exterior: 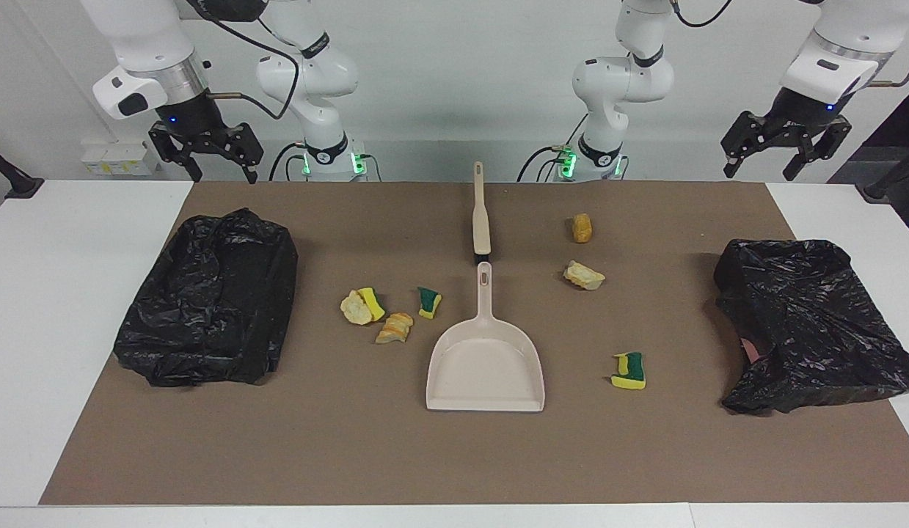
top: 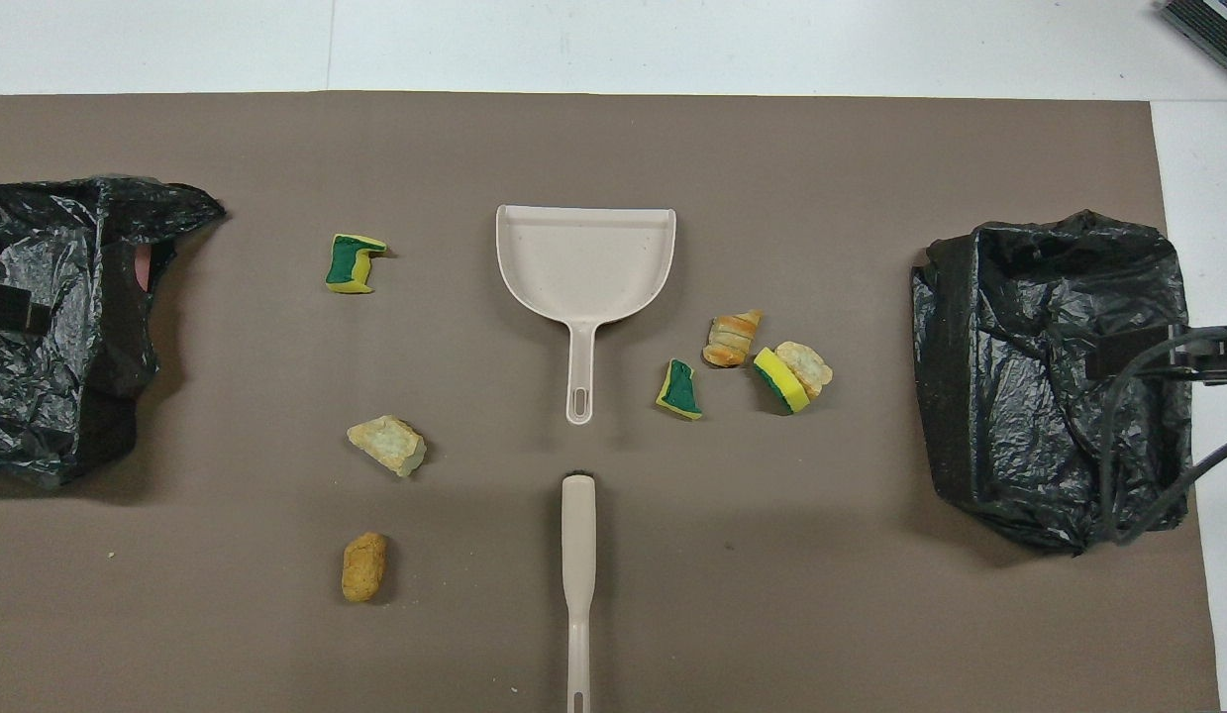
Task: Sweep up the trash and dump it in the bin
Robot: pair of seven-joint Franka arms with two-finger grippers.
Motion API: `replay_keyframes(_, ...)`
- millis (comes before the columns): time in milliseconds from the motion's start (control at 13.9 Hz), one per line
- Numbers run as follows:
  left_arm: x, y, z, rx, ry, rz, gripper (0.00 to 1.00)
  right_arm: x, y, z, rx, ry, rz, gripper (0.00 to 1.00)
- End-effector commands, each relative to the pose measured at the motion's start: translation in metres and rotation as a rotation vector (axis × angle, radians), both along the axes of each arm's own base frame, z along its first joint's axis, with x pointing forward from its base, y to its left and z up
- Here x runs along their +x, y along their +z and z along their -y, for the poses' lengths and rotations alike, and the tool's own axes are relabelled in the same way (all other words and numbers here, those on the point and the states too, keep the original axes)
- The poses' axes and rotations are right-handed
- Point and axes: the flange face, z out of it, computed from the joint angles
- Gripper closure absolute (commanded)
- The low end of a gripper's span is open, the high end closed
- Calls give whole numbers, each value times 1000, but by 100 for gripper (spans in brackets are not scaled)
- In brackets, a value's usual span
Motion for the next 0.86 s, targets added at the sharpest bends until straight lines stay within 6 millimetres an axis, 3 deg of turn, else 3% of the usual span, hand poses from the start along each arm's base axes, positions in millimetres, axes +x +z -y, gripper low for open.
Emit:
replay_keyframes(0,-3,3,3,7,-17,-12,0,0,1,1,22,23,-11,0)
replay_keyframes(504,-5,4,11,5,-22,-6,0,0,2,1,21,26,-9,0)
replay_keyframes(648,-7,2,17,3,-32,-10,0,1,2,-14,10,58,-7,0)
replay_keyframes(792,-12,-1,20,4,-44,-20,0,-2,-2,-15,15,56,-13,0)
